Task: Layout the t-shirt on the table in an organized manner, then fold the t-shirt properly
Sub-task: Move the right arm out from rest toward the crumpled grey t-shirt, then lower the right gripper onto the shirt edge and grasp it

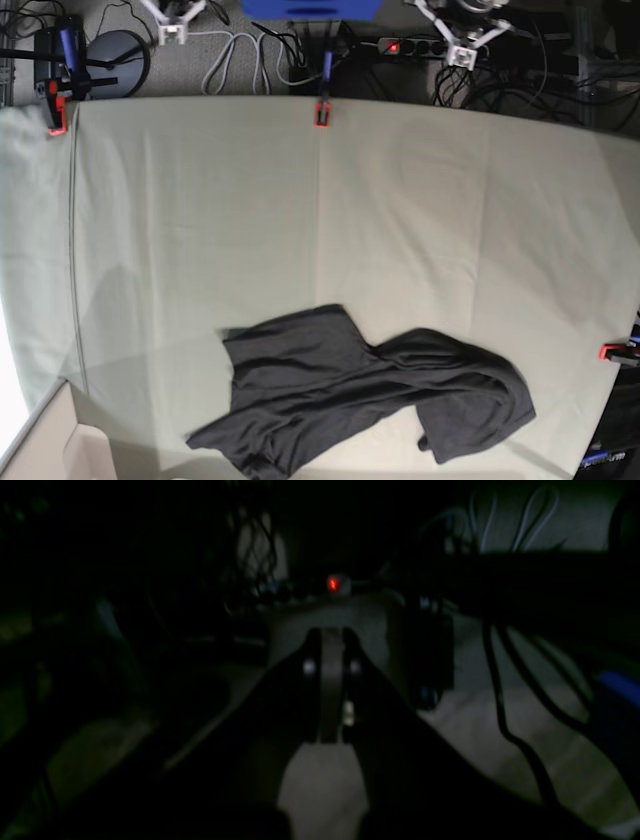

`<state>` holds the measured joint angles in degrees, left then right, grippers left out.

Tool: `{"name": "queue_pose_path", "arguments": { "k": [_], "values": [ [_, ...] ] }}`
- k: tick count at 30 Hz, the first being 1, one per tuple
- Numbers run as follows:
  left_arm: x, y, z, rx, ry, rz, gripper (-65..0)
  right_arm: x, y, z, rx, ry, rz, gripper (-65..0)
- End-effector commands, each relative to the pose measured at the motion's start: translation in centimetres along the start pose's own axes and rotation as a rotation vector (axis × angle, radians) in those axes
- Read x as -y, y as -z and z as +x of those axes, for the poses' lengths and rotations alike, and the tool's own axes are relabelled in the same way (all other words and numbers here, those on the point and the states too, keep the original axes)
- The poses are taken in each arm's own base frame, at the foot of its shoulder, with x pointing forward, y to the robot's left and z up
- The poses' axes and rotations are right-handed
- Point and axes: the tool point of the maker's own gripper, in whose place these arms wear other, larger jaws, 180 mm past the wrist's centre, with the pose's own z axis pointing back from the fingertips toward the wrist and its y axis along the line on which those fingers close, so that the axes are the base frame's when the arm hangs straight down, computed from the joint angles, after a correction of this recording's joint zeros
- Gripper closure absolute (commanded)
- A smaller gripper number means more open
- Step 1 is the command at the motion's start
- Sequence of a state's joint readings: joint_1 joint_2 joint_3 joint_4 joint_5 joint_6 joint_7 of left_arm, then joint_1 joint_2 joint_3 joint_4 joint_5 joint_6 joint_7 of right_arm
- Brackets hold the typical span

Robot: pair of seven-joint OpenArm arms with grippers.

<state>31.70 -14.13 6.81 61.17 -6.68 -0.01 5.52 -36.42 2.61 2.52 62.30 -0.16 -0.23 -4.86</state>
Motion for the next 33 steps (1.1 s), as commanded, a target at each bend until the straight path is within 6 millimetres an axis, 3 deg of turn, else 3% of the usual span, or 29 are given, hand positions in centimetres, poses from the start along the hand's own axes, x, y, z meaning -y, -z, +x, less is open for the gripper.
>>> {"name": "queue_pose_path", "arguments": {
  "k": [1,3,12,16,21,24,33],
  "values": [
    [-0.5,-1.1,0.1,0.019,-0.005,0.013,-0.2,0.5,-1.2,0.0,0.018,-0.006,-0.004,0.0],
    [-1.2,-2.7,1.3,0.07,-0.029,0.034,-0.2,0.7,-3.0,1.6,0.066,-0.014,-0.004,0.0],
    [-3.0,-11.9,10.5,0.373,-0.046,0.089,-0.2,2.0,-12.4,11.6,0.332,-0.099,-0.007,0.0],
    [-3.9,-15.4,14.3,0.489,-0.037,0.119,-0.1,1.5,-15.0,15.7,0.424,-0.102,-0.001,0.0],
    [-4.5,-16.8,16.4,0.551,-0.029,0.14,-0.5,0.9,-15.0,20.6,0.542,-0.086,0.003,0.0],
    [-4.4,-16.9,16.6,0.559,-0.029,0.136,-0.5,-0.7,-14.9,23.1,0.585,-0.077,0.04,0.0],
    [-4.3,-16.9,16.9,0.572,-0.062,0.145,-0.5,-9.4,-15.3,31.9,0.644,-0.196,0.235,0.0]
  ]
}}
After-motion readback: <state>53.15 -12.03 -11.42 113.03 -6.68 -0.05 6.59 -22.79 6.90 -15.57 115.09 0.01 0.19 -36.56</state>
